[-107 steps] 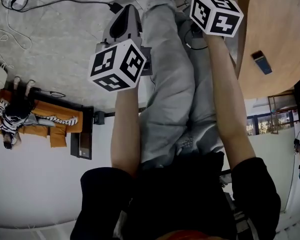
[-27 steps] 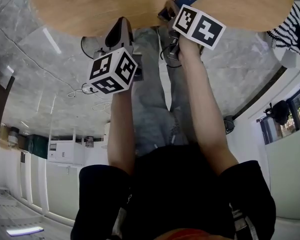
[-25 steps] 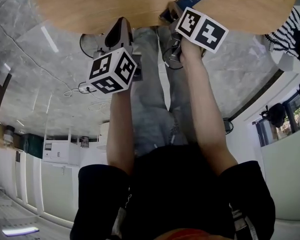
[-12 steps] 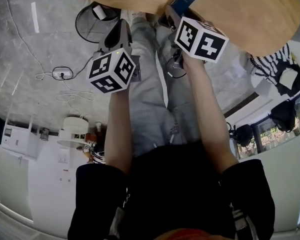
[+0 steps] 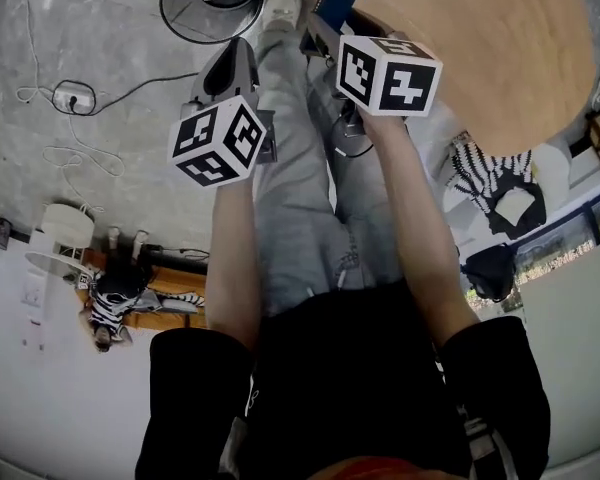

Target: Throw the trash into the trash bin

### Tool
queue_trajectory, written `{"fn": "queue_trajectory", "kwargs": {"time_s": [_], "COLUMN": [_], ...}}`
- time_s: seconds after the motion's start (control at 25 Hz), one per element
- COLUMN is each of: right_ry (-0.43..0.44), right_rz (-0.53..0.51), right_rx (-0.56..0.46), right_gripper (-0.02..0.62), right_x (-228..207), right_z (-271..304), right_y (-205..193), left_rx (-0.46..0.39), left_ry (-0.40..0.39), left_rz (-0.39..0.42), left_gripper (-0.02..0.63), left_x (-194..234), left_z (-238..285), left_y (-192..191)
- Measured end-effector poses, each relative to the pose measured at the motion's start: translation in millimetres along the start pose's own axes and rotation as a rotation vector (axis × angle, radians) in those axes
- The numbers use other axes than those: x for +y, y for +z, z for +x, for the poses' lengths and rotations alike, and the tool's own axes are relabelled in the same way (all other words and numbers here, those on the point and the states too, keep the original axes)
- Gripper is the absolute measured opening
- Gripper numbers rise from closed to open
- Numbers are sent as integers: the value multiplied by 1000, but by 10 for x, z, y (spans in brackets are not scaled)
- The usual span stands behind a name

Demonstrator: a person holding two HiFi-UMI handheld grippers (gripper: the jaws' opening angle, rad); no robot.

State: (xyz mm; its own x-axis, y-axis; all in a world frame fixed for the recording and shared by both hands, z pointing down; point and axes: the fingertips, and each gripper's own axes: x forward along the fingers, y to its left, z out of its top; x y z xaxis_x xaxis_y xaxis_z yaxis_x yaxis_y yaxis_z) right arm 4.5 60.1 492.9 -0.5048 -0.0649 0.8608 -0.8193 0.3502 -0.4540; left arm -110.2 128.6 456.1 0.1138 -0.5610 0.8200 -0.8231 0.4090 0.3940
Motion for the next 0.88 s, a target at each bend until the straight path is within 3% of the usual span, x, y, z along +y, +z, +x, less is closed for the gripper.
{"fn": "queue_trajectory", "kwargs": {"time_s": [0.28,0.48,0.88], "right_ry": [87,107,137], "right_rz": [-245,-317,-391], "right_rx": [158,220,348], "right_gripper": [209,202,202], "right_x": [453,664,682], "right_z": [468,1075,2016], "right_y": [-201,-468,-854], "left_rx": [-84,-100,-112], "left_ry": [105,156,195], "left_rz": [-217,-305,-449], "left_gripper": [9,8,9], "left_x": [552,1211,1738], "left_z": [-236,-170,148], "left_y": [-369,-736,-1255]}}
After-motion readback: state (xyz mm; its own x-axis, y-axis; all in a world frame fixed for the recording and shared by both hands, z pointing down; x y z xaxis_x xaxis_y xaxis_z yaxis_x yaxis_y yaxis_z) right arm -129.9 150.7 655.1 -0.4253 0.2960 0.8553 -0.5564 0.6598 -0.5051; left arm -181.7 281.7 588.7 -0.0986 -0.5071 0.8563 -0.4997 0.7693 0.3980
